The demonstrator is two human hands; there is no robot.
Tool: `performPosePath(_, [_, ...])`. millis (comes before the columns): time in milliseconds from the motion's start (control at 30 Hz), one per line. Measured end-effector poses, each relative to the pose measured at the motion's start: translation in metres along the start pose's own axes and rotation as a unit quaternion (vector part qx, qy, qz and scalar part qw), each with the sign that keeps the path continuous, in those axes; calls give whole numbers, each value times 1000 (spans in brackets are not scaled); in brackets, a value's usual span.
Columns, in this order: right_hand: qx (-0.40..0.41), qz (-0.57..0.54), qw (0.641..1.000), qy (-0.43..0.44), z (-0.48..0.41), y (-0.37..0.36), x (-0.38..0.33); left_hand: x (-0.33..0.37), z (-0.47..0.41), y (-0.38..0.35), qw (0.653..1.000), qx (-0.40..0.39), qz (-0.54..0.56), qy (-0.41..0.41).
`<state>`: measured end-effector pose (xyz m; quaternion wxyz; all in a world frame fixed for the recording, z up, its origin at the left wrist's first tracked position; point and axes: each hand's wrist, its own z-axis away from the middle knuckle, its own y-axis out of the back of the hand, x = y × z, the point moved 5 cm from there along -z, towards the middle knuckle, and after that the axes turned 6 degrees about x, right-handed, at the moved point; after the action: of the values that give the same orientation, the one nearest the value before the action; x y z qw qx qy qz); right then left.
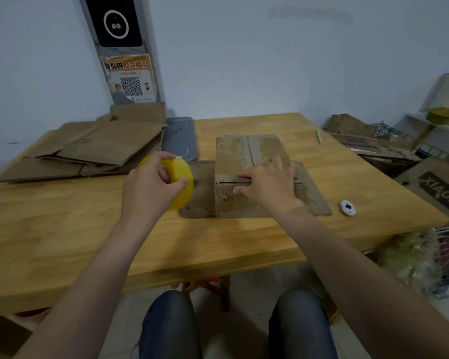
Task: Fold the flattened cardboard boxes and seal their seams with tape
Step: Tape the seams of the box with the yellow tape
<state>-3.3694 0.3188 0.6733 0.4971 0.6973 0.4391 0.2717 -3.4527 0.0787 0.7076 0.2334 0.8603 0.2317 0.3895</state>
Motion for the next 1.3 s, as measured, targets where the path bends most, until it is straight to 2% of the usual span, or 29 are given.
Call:
performPosePath(67, [4,-36,999,12,4,6,-2,4,3,1,1000,-9,6,-6])
performPosePath(133, [61,-166,983,39,9,24,-5,10,7,5,1000,-11,10,-12])
performPosePath(167, [79,-247,964,49,13,35,-8,14,9,7,1000,-11,14,-14])
performPosePath(200, [70,-326,941,56,17,45,-13,18,11,9,1000,-11,19,-18])
performPosePath(267, [-18,-448,891,74,28,56,-33,27,15,12,999,-16,36,-23])
performPosePath(333, [-101,-506,851,98,37,56,-52,35,19,17,998,-24,53,-15])
performPosePath(367, [-119,-522,838,102,40,56,-59,38,19,19,998,-24,62,-4])
performPosePath(433, [-106,-541,830,85,41,55,-64,43,20,22,996,-24,87,28])
performPosePath(567, [-33,-547,834,67,42,62,-68,51,19,22,989,-48,122,72])
performPosePath(700, [10,-410,905,110,42,73,-53,38,13,23,980,-98,116,126])
performPosePath(767, [4,-365,922,130,40,80,-40,37,19,16,963,-148,162,155])
performPosePath(867, [-7,-347,925,152,41,90,-26,43,27,6,945,-142,225,192])
performPosePath(1000, [31,-320,927,194,46,106,-9,53,23,-2,937,-109,249,221])
performPosePath(1133, [58,-279,926,249,50,119,12,73,26,-17,915,-191,263,240])
performPosePath(1300, [28,-193,939,282,51,129,32,87,30,-37,911,-198,257,256])
